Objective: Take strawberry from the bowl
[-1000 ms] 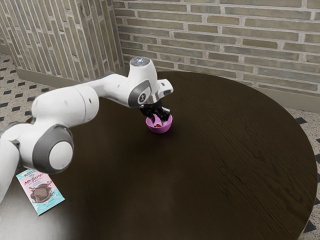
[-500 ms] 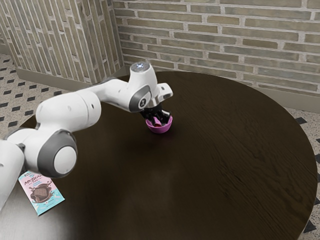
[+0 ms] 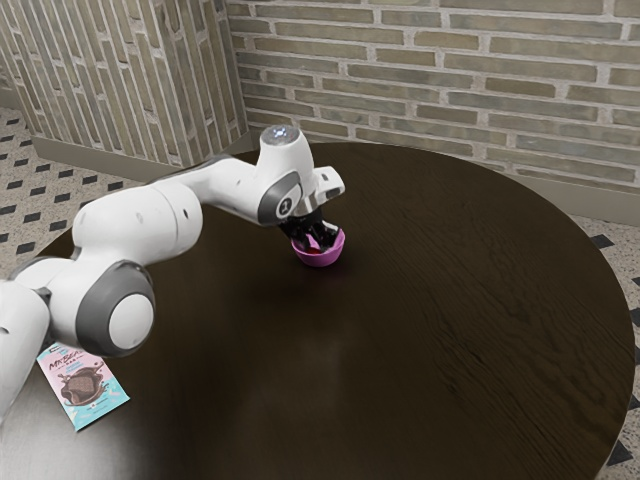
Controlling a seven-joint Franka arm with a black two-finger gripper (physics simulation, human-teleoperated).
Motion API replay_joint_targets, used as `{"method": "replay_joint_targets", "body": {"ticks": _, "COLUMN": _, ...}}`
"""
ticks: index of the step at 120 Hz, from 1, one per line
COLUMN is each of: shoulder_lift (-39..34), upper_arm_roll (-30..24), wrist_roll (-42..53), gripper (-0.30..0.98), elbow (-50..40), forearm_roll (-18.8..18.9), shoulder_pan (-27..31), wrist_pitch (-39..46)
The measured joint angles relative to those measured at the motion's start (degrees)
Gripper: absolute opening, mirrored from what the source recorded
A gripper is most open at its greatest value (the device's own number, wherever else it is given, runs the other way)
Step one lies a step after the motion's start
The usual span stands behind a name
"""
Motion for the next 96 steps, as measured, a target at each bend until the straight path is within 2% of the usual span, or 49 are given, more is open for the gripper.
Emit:
{"method": "replay_joint_targets", "body": {"ticks": 48, "shoulder_lift": -2.5, "upper_arm_roll": -0.3, "wrist_roll": -0.4, "gripper": 0.11, "elbow": 2.4, "forearm_roll": 0.7, "shoulder_pan": -0.7, "wrist_pitch": -2.2}}
{"method": "replay_joint_targets", "body": {"ticks": 96, "shoulder_lift": -3.8, "upper_arm_roll": -3.2, "wrist_roll": -1.2, "gripper": 0.07, "elbow": 6.5, "forearm_roll": 1.3, "shoulder_pan": -9.0, "wrist_pitch": -3.1}}
